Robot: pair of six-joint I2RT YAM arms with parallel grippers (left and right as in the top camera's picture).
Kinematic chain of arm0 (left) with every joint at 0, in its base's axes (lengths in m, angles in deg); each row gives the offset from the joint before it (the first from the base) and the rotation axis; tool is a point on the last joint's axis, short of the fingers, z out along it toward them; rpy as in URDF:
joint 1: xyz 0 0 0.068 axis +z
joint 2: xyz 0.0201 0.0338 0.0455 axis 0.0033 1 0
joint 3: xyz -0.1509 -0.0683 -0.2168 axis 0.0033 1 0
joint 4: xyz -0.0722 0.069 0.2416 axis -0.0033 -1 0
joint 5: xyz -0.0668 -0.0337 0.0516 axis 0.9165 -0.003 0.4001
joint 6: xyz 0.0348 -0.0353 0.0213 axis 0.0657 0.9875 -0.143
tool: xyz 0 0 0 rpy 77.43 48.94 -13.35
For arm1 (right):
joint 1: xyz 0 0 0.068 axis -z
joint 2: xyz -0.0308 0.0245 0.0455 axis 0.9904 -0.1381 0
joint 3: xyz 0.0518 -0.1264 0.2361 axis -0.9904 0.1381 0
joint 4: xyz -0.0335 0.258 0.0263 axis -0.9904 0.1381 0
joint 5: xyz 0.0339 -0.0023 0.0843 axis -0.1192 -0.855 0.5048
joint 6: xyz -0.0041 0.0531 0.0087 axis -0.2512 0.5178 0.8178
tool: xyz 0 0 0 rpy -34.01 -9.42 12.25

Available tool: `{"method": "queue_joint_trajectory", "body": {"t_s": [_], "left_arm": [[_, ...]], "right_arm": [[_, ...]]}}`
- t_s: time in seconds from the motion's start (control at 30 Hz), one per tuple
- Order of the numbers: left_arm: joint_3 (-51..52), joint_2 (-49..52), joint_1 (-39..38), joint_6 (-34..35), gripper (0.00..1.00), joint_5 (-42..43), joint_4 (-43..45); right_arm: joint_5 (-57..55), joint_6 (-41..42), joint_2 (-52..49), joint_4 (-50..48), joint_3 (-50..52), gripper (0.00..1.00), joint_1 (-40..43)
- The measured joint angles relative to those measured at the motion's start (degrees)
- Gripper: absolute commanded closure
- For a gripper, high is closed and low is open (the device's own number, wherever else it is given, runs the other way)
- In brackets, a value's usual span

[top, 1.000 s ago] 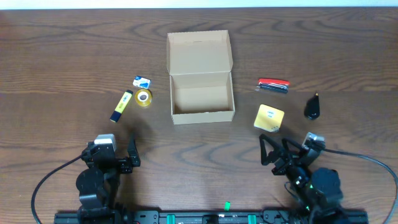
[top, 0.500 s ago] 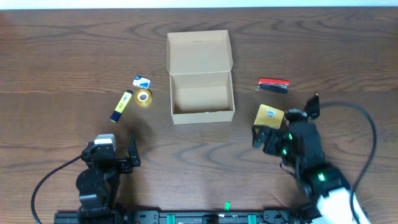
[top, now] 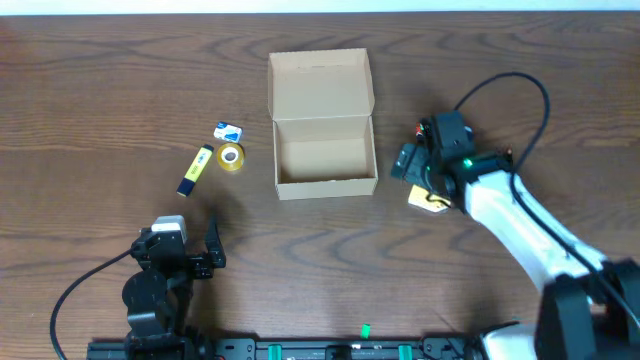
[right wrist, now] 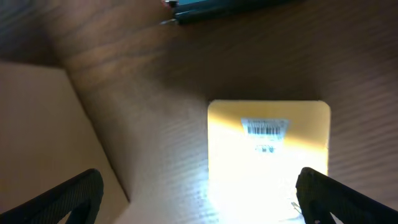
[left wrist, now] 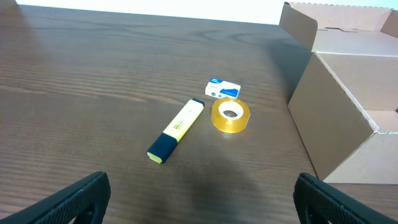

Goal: Pack container
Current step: 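Move the right gripper to the yellow sticky-note pad and grasp it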

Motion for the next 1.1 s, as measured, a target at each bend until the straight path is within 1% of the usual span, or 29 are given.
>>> {"method": "queue_joint_trajectory", "body": {"t_s": [0.2,0.43,0.53,0.77,1.1], "left_arm": [[0.0,0.0,0.0,0.0,0.05,0.0,0.0],[0.0,0.0,0.0,0.0,0.05,0.0,0.0],[0.0,0.0,0.0,0.0,0.05,0.0,0.0],[0.0,0.0,0.0,0.0,0.05,0.0,0.0],[0.0,0.0,0.0,0.0,0.05,0.0,0.0]], "right_arm": [[-0.3,3.1,-3.4,1.7,-0.6,0.01,0.5],[-1.1,1.0,-3.6,3.7,-0.6,0.01,2.5],[-1.0,-1.4,-3.6,3.7,-0.6,0.01,2.8],[0.6,-10.5,-3.7,4.8,-0.6,0.01,3.5],[2.1,-17.4,-3.8,5.7,-0.6,0.01,6.7]]}}
